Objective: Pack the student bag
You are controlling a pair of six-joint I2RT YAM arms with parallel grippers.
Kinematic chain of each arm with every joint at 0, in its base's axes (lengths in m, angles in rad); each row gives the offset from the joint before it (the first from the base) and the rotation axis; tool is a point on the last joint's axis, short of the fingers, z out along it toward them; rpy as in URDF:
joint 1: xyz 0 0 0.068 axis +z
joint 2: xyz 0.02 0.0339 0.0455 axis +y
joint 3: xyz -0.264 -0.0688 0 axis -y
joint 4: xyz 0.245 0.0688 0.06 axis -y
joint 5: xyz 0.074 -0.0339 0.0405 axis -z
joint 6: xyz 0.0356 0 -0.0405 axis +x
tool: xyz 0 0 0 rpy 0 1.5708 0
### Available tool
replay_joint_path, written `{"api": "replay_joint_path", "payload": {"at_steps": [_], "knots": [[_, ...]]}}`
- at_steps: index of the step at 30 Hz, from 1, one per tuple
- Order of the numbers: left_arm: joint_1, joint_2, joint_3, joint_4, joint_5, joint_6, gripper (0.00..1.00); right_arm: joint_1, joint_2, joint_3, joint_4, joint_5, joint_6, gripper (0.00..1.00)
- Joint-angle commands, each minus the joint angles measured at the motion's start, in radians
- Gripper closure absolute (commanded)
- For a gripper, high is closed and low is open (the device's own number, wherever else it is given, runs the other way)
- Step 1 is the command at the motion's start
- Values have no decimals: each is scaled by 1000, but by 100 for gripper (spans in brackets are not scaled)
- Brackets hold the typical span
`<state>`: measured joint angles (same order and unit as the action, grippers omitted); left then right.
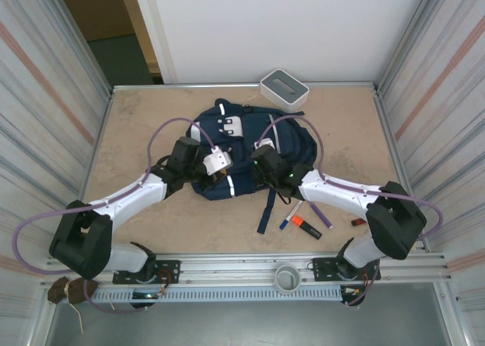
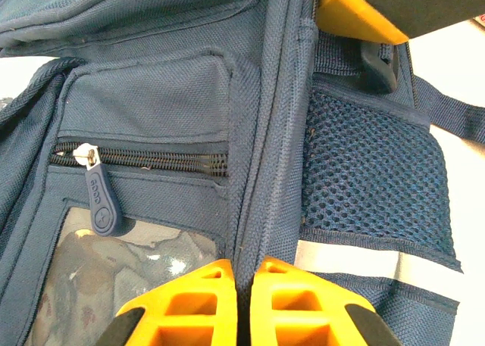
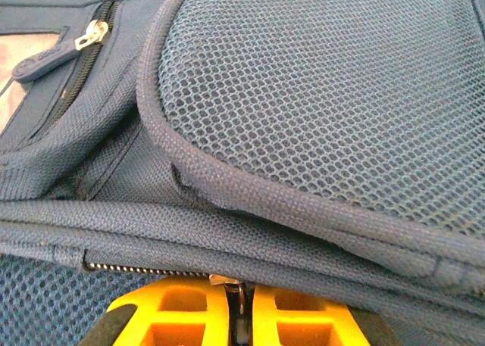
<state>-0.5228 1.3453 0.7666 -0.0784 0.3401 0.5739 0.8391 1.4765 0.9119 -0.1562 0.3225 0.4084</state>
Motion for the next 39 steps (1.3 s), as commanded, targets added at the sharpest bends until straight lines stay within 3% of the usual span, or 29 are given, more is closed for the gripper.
{"api": "replay_joint_path", "payload": {"at_steps": [1, 13, 19, 23, 27, 33, 39], "knots": [[13, -23, 22, -14, 26, 10, 100, -50, -75, -48, 27, -8, -52, 99], [62, -71, -19, 18, 10, 12, 100, -221, -234, -189, 18, -192, -56, 100], [74, -81, -37, 28, -47, 36, 100, -284, -274, -191, -1, -346, -47, 100], [57, -104, -38, 24, -29, 44, 75, -255, -274, -188, 43, -436, -13, 100], [-21, -155, -59, 65, -73, 78, 53, -201, -277, -162, 45, -423, -2, 100], [-137, -159, -23, 108, -145, 105, 39, -129, -282, -126, 43, -403, 9, 100], [-209, -31, 46, 142, -163, 147, 37, -89, -274, -116, 66, -411, 26, 100]]}}
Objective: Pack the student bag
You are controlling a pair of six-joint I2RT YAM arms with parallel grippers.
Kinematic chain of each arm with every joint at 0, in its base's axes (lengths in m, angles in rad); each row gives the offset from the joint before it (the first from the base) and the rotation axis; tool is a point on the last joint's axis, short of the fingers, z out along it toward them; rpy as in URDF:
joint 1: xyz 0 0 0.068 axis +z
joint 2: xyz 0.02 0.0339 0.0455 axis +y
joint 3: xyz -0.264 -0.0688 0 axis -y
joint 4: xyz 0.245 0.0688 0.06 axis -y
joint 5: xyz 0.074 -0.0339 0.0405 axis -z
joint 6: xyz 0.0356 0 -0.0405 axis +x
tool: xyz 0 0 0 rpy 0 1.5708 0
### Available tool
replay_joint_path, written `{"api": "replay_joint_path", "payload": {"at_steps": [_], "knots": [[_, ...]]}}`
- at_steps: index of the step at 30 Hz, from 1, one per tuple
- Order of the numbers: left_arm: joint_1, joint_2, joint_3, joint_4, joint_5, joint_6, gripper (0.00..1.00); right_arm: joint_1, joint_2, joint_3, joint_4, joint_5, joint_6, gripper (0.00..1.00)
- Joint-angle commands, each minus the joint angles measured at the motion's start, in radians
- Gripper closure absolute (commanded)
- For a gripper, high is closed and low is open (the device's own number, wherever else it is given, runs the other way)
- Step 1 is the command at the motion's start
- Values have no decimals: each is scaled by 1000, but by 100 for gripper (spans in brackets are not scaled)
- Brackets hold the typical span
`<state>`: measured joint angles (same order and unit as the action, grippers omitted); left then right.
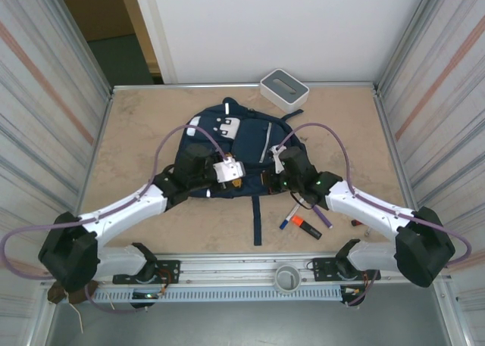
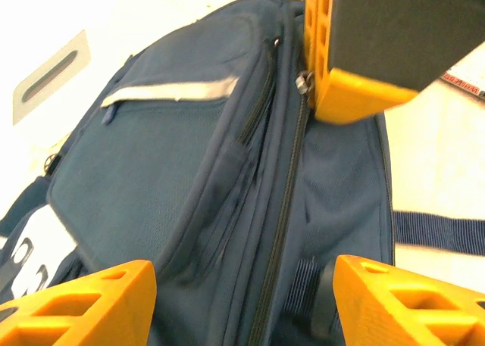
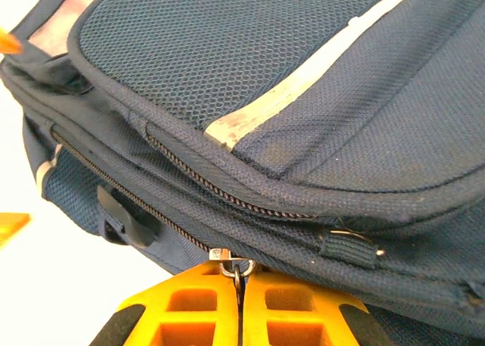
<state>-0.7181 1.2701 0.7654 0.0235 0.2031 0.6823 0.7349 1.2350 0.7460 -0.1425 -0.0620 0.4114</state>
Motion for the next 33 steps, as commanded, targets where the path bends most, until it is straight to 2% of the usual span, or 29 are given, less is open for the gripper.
{"api": "replay_joint_path", "payload": {"at_steps": [1, 3, 5, 8, 12, 14, 16, 22, 26, 27, 30, 33], "knots": [[-16, 67, 55, 45, -18, 43, 37, 20, -30, 50, 58, -28, 27, 100], [-18, 101, 61, 60, -10, 48, 38, 29, -24, 50, 68, -36, 33, 100], [-18, 122, 61, 74, -18, 51, 44, 38, -13, 52, 75, -44, 35, 100], [-1, 133, 51, 97, -19, 42, 63, 44, -2, 54, 68, -43, 33, 100], [55, 108, 24, 108, 34, 10, 90, 32, -15, 47, 15, -2, 6, 100], [85, 84, 1, 113, 57, 0, 98, 6, -25, 38, -17, 12, -2, 100], [109, 58, -20, 118, 69, -4, 100, -22, -36, 28, -51, 29, -9, 100], [203, -41, -101, 117, 92, -16, 100, -107, -70, 35, -161, 85, -9, 100], [256, -108, -142, 107, 87, -9, 100, -99, -74, 38, -114, 28, -3, 100], [259, -122, -146, 100, 81, -5, 96, -87, -69, 40, -92, 11, 2, 100], [251, -162, -129, 57, 139, -32, 61, -38, -40, 65, -52, -12, 6, 100], [173, -191, -111, 29, 136, -43, 47, 2, -16, 95, -25, -24, 14, 100]]}}
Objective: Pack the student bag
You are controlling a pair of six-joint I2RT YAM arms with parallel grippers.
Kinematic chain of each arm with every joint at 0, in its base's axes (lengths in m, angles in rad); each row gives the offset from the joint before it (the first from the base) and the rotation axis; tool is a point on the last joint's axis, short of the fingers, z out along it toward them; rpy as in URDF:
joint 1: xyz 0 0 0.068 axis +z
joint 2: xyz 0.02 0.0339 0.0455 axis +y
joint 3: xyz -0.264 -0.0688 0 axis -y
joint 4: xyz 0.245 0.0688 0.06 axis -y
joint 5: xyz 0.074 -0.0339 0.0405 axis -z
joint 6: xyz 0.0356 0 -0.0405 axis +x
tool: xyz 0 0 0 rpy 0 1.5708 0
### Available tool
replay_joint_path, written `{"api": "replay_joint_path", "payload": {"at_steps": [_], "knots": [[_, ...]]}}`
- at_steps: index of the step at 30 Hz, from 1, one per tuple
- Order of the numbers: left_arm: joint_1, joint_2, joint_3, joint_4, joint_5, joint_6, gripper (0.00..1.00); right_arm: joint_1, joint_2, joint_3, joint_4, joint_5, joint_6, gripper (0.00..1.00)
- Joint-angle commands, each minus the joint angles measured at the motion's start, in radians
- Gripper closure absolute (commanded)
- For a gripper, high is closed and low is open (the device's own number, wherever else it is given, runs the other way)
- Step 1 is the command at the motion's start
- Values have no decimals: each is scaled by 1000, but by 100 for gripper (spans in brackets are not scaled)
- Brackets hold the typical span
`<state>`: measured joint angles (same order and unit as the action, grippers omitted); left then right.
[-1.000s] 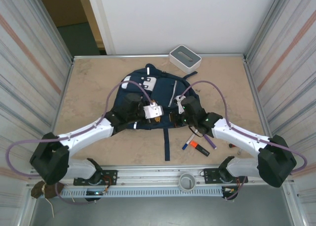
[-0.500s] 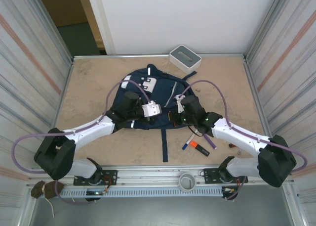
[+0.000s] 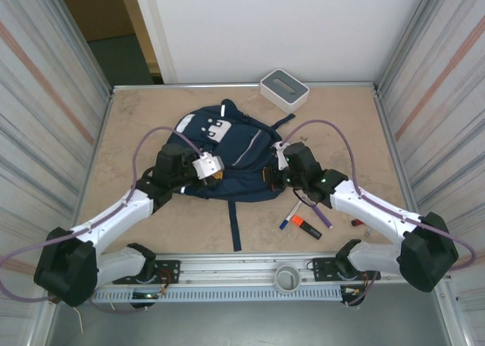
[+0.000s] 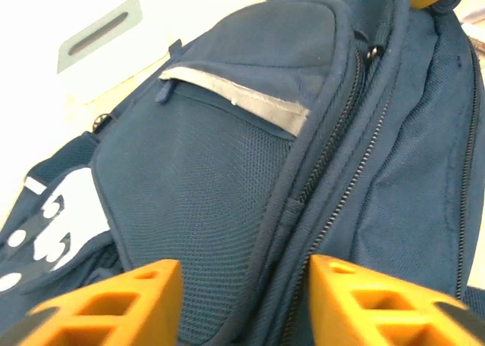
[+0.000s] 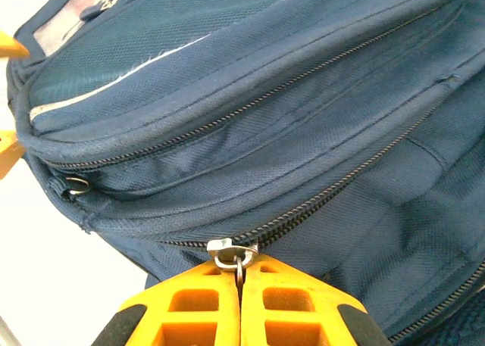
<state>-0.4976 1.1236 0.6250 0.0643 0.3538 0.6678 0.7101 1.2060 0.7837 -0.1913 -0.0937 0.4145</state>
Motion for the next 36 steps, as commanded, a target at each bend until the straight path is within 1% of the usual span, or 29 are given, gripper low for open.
{"api": "replay_joint_path", "payload": {"at_steps": [1, 4, 6, 11, 12, 13, 15, 16, 19, 21, 24, 28, 31, 32, 33, 35, 36], "knots": [[-87, -48, 34, -13, -36, -14, 44, 37, 18, 67, 34, 2, 17, 100], [-179, -29, 61, -31, -99, 28, 39, 66, 36, 91, 48, -8, 23, 100], [-210, 2, 86, -45, -112, 45, 38, 82, 47, 104, 60, -20, 29, 100], [-225, 79, 122, -58, -114, 53, 39, 110, 59, 109, 100, -51, 49, 100], [-225, 87, 119, -46, -128, 55, 44, 115, 59, 109, 102, -55, 50, 100], [-222, 91, 114, -33, -143, 55, 51, 116, 60, 107, 100, -56, 48, 100], [-204, 87, 109, -33, -140, 54, 65, 113, 57, 101, 82, -42, 36, 100], [-187, 76, 107, -40, -124, 47, 74, 107, 56, 96, 67, -37, 29, 100], [-135, 24, 87, -58, -60, 24, 94, 67, 59, 80, 38, -65, 7, 100], [-102, -25, 58, -41, -23, 7, 100, 31, 78, 82, -8, -89, -13, 100], [-55, -118, -21, 43, 25, -29, 100, -35, 98, 88, -67, -92, -46, 100], [-18, -206, -128, 178, 41, -80, 100, -119, 125, 98, -86, -124, -47, 100], [13, -243, -184, 245, 39, -134, 100, -122, 166, 131, -64, -155, -46, 100], [16, -248, -192, 253, 26, -141, 97, -113, 183, 142, -52, -169, -44, 100], [16, -253, -190, 245, 14, -150, 86, -103, 198, 155, -43, -177, -43, 100], [11, -253, -160, 193, 16, -183, 57, -76, 215, 176, -30, -182, -49, 100], [-2, -247, -136, 160, 11, -208, 49, -62, 219, 185, -24, -182, -51, 100]]}}
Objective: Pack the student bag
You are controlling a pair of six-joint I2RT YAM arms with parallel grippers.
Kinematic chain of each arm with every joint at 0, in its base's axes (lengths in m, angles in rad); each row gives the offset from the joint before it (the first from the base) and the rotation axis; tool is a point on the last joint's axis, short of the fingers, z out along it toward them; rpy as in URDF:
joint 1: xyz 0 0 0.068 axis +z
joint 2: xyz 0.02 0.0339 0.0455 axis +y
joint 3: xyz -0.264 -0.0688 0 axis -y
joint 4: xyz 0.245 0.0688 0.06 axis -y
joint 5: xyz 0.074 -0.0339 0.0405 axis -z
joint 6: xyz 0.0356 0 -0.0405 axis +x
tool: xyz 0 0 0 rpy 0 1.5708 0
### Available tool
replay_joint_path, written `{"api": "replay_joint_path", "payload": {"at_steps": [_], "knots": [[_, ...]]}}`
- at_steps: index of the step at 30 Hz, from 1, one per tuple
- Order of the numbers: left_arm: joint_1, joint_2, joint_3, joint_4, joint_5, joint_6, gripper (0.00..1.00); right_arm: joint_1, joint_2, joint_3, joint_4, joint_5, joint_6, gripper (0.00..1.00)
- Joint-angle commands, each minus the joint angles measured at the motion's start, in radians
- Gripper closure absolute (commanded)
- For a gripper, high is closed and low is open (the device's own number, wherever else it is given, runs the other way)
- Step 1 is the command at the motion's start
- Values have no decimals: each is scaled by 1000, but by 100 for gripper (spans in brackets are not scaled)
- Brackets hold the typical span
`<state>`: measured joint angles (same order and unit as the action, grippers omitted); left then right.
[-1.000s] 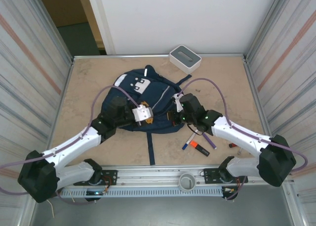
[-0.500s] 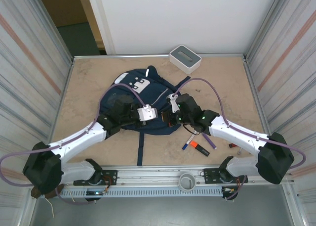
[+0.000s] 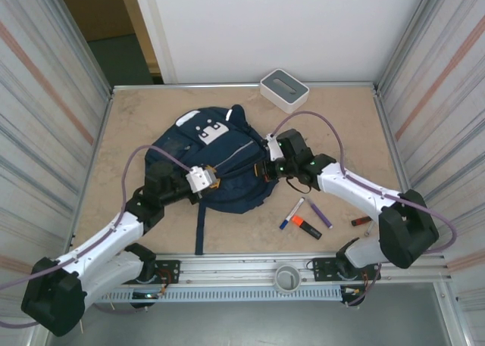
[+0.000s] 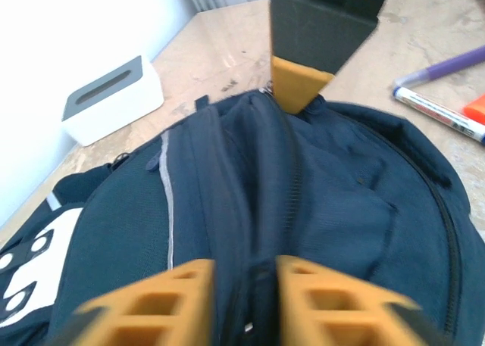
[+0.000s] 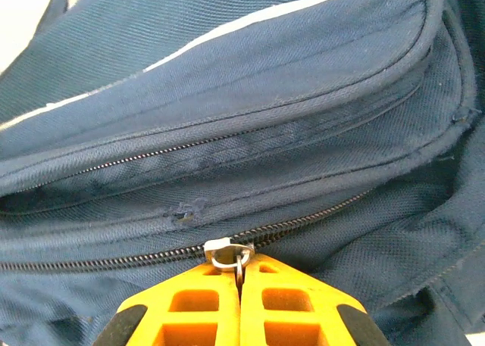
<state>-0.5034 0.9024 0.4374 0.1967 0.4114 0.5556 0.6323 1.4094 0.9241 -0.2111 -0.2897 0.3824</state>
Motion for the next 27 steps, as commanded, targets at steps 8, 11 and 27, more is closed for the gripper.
{"api": "replay_joint_path", "payload": {"at_steps": [8, 11, 27], "knots": [[-240, 152, 206, -142, -210, -110, 30, 66, -27, 56, 46, -11, 19, 100], [-256, 238, 245, -173, -269, -108, 32, 86, -43, 59, 56, -21, 28, 100], [-61, -4, 30, 55, -4, -163, 100, -42, -16, 42, -72, 94, -34, 100]]}}
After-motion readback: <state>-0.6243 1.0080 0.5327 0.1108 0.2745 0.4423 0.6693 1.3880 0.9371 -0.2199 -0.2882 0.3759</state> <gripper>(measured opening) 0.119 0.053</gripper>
